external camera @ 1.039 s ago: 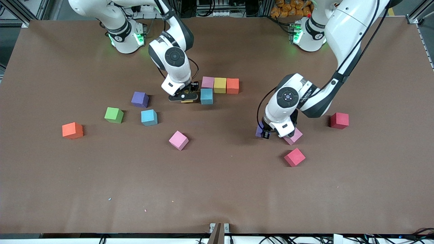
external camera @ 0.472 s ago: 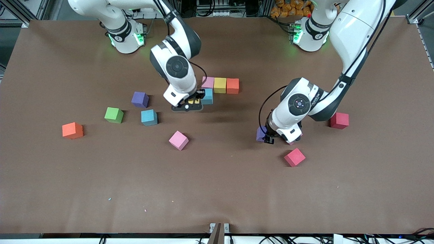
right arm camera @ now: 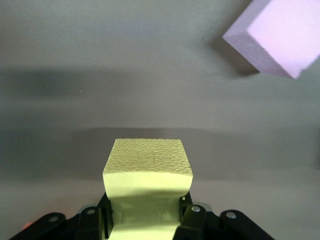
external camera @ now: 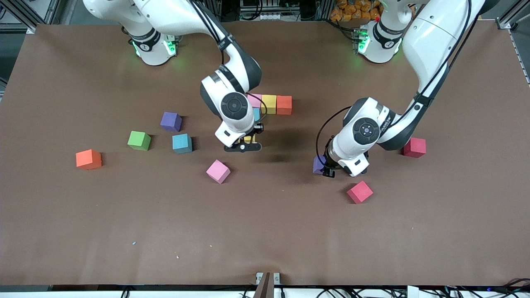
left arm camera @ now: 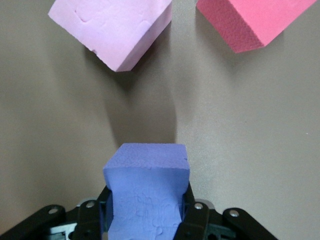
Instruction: Arrange 11 blocks into digit 3
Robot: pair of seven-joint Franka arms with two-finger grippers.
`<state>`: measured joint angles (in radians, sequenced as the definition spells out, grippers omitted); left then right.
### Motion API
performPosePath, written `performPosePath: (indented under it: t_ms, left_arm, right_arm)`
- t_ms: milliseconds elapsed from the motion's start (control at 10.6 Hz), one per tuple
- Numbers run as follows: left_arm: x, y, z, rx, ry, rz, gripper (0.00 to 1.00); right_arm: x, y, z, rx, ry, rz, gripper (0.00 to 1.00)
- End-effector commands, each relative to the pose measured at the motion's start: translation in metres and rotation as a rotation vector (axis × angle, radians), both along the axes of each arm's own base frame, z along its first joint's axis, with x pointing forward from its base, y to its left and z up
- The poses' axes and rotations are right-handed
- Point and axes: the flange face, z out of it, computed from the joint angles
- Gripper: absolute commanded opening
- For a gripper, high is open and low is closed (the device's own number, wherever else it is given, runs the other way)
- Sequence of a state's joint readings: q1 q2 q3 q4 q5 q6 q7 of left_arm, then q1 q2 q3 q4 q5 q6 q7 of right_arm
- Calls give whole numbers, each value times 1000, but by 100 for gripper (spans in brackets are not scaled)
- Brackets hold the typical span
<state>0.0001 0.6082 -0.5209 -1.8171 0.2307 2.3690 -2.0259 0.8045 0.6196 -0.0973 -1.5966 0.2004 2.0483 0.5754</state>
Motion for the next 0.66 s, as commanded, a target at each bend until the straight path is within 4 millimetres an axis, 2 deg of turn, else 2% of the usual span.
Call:
performPosePath:
  t_ms: [0,567]
  left_arm:
    - [3,-2,3,-10,20,3,0]
    - [3,-1,1,-11,23,5,0]
  right_arm:
    - [2,10,-13,3,17,12,0]
    - [-13,20,-37,-6,11,21,0]
